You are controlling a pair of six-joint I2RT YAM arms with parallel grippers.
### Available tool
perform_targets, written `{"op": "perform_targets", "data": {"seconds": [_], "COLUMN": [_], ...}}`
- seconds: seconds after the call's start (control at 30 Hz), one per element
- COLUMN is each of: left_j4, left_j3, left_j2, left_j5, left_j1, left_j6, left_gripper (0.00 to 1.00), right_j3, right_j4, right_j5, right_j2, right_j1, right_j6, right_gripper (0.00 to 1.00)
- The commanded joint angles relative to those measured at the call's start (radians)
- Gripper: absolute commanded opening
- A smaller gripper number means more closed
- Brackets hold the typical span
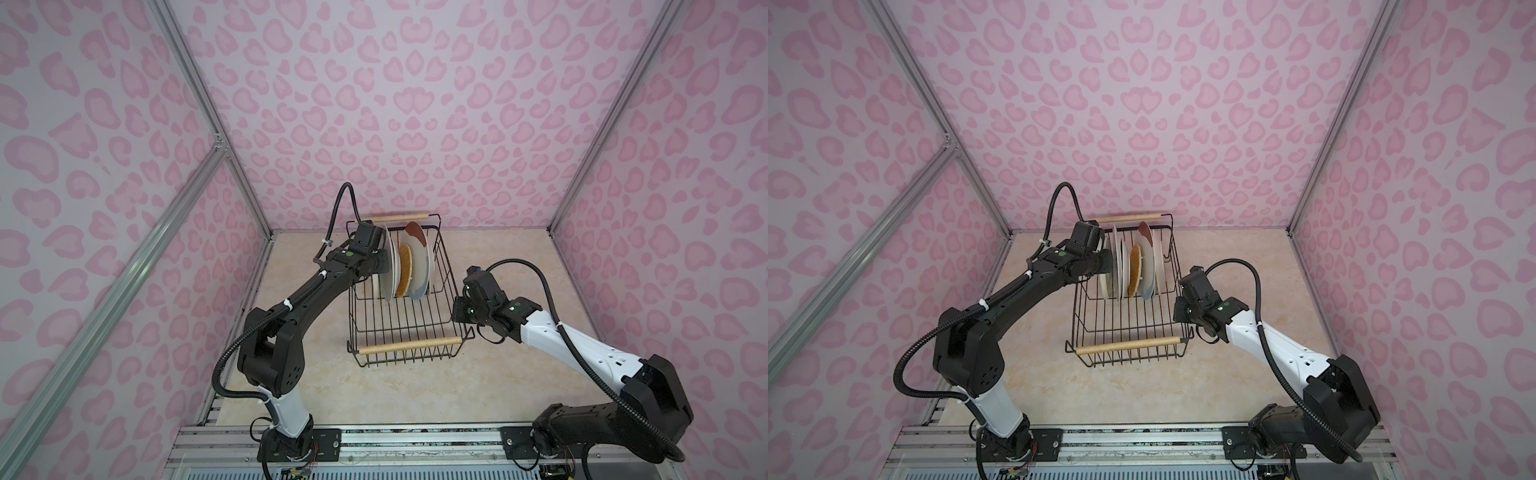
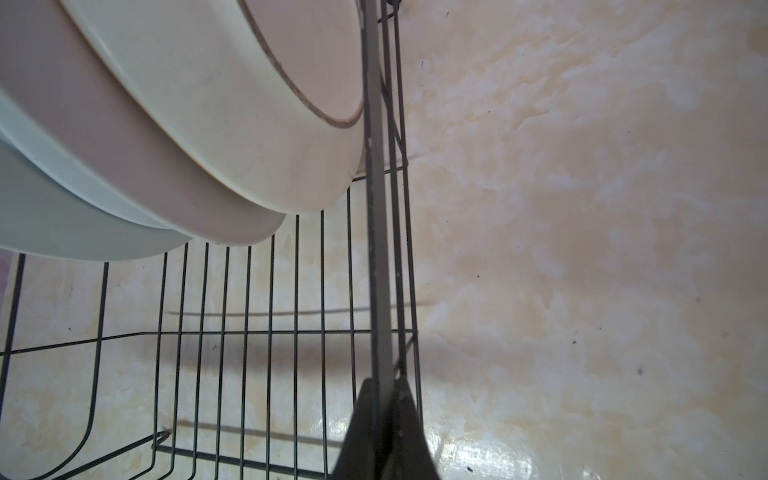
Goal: Load the plates into the dish rack
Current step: 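Lower the leaf plate into the rack slot beside the checked plate, then open the left gripper and release the leaf plate in the rack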
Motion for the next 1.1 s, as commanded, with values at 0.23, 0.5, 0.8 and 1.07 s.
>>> {"op": "perform_targets", "data": {"seconds": [0.23,0.5,0.8,1.07], "left_j4": [0.043,0.037,0.029,0.027], "left_j3": [0.013,-0.003,-0.019,-0.066], "left_j2": [-0.017,-0.065,-0.134,-0.247], "left_j5": [-0.013,-0.009,0.016,0.06], "left_j1": [-0.012,-0.015,-0.014,-0.001], "left_j6": [-0.02,-0.032,-0.037,-0.044], "left_gripper": [0.34,0.35,0.42,0.43], "right_j3": [-0.002,0.0,0.005,0.016], "right_j4": [0.031,0.026,0.023,0.006], "right_j5": [-0.009,-0.003,-0.005,0.0], "right_j2": [-0.011,-0.019,-0.016,-0.041], "right_j1": [-0.001,0.0,-0.002,-0.013], "right_j6": [0.048,0.048,0.052,0.048], "right_gripper": [0.0,0.0,0.04,0.21]}}
